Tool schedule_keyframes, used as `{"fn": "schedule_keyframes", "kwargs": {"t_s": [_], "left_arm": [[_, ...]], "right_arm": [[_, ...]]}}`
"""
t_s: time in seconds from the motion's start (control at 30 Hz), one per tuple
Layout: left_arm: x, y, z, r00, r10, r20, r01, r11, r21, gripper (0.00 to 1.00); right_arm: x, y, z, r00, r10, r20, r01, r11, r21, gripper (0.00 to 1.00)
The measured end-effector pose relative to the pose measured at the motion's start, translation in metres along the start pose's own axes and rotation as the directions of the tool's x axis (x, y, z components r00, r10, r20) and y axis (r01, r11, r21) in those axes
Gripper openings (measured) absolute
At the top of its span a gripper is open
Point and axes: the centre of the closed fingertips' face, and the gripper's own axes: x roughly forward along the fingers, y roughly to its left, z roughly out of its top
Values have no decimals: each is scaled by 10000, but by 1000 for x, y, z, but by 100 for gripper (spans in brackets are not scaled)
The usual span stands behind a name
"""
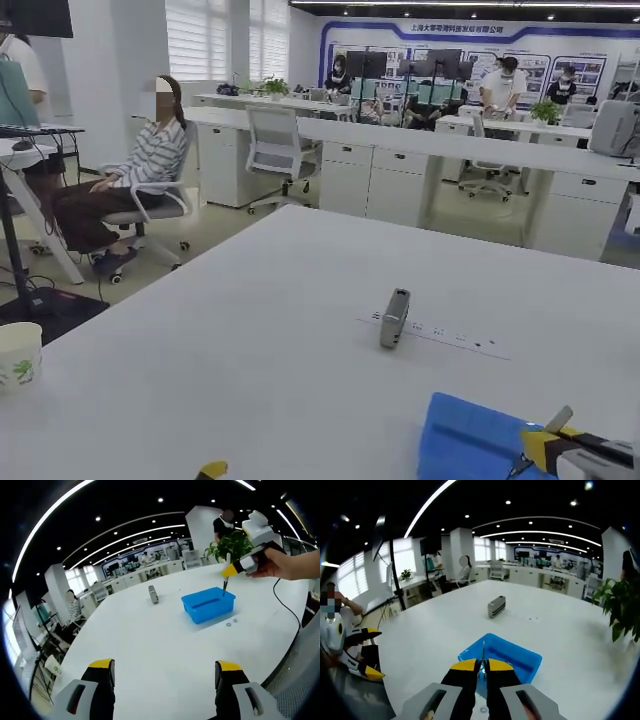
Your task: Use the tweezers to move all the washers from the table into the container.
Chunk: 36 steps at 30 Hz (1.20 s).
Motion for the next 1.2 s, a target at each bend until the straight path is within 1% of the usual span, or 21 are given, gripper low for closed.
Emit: {"fn": "schedule_keyframes", "kwargs": {"t_s": [0.1,0.2,0.27,0.4,0.53,0.63,0.9,1.17,1.2], "left_arm": [[0,0,0,10000,13,-20,-13,10000,-12,84],[0,0,-1,10000,-1,-63,1,10000,47,84],[1,-1,-2,9999,-11,-119,12,10000,81,84],[1,-1,-2,9999,-19,-149,21,9999,112,84],[1,-1,-3,9998,-9,-187,11,10000,89,84],[1,-1,-3,9998,-15,-192,17,9999,113,84],[2,0,-4,9997,41,-236,-39,9999,97,84],[2,0,-5,9997,34,-260,-31,9999,114,84],[2,0,-5,9996,33,-264,-30,9999,113,84]], "right_arm": [[0,4,-10,9999,83,-128,-82,9999,141,2],[3,7,-24,9988,97,-485,-97,10000,-8,2],[4,8,-28,9987,104,-505,-107,9999,-65,2],[10,9,-41,9971,149,-749,-154,9999,-62,2],[15,10,-53,9953,249,-934,-236,9996,150,2],[18,13,-60,9937,260,-1093,-244,9996,161,2],[20,12,-67,9919,245,-1246,-216,9995,249,3],[23,13,-73,9902,180,-1384,-175,9998,48,3],[23,12,-71,9919,161,-1262,-163,9999,0,3]]}}
